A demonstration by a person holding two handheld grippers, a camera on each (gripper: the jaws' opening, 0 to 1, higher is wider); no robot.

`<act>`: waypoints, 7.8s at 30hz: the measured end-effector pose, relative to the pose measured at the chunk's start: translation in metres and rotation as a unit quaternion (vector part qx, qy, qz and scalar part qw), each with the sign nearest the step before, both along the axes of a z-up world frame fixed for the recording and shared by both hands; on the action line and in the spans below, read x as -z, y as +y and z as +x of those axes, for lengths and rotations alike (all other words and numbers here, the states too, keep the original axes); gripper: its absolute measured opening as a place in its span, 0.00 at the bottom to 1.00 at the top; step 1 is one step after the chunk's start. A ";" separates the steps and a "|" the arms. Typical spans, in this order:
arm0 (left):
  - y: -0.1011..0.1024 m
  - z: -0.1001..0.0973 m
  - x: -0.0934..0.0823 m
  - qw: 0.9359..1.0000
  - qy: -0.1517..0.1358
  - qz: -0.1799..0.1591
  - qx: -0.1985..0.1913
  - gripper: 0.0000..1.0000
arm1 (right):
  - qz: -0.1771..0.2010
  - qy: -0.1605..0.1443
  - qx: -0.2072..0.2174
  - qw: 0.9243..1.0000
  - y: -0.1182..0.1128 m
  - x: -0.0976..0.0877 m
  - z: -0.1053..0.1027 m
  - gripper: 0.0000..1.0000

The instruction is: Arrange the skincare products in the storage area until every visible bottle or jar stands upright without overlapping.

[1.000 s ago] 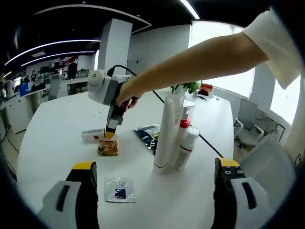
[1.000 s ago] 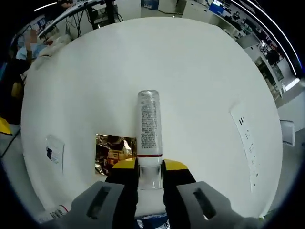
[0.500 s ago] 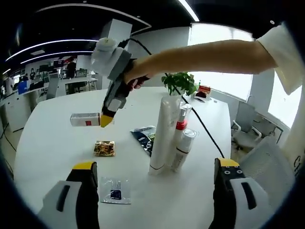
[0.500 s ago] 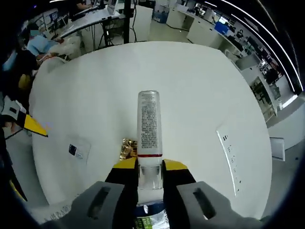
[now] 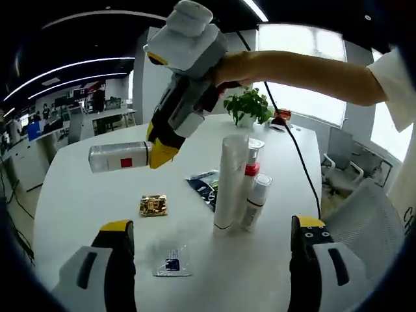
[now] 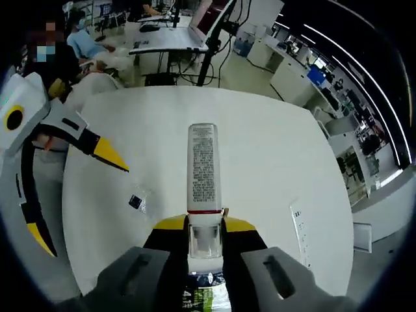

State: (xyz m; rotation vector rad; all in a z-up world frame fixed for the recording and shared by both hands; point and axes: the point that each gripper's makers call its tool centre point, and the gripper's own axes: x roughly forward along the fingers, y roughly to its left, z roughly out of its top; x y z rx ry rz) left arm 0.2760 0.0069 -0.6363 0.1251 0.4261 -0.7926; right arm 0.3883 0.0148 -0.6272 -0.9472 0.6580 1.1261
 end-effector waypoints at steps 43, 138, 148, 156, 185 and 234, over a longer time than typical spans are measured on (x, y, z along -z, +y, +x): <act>0.069 0.000 -0.037 0.993 -0.022 0.111 -0.023 0.89 | 0.042 -0.017 -0.080 0.996 0.026 -0.014 -0.075 0.18; 0.008 -0.054 0.007 0.997 -0.034 0.057 0.048 0.19 | 0.485 0.105 0.255 0.830 -0.067 0.000 -0.170 0.27; -0.017 -0.054 -0.018 0.996 -0.019 -0.075 0.048 0.19 | 0.578 0.164 0.293 0.744 -0.075 -0.018 -0.161 0.27; -0.033 -0.060 -0.026 0.991 -0.017 -0.110 0.075 0.19 | 0.632 0.205 0.299 0.685 -0.074 -0.033 -0.157 0.25; -0.052 -0.047 0.028 0.994 -0.037 0.045 0.091 0.29 | 0.527 0.066 0.266 0.805 -0.059 -0.028 -0.154 0.20; -0.063 -0.028 0.077 0.989 -0.042 0.091 0.111 0.18 | 0.348 -0.029 0.247 0.904 -0.062 0.026 -0.148 0.21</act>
